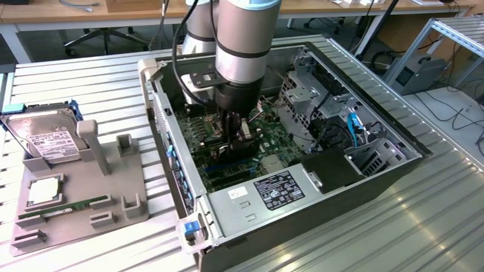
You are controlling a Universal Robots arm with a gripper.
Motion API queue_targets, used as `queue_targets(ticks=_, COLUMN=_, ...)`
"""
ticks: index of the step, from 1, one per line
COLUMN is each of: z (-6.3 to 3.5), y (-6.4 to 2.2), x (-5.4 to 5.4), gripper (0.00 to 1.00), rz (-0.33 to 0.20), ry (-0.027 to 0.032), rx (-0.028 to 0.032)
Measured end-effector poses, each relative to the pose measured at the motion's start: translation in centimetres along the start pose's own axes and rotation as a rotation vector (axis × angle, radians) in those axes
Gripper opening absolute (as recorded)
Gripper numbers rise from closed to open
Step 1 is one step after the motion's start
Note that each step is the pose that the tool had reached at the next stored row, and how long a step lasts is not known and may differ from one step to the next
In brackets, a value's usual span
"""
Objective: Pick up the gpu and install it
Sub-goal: 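Insert the gpu into the slot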
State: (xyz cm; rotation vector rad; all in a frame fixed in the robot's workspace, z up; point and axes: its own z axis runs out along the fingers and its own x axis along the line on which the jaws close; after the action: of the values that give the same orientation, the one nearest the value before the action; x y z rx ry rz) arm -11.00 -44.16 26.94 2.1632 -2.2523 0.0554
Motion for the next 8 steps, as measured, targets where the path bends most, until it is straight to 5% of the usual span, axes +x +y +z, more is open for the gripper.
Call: queue_targets(ticks=8, z=-2.36, y=-0.01, x=-0.5, gripper=0.39, rz=0.000, ry=-0.0002, rx=0.0000)
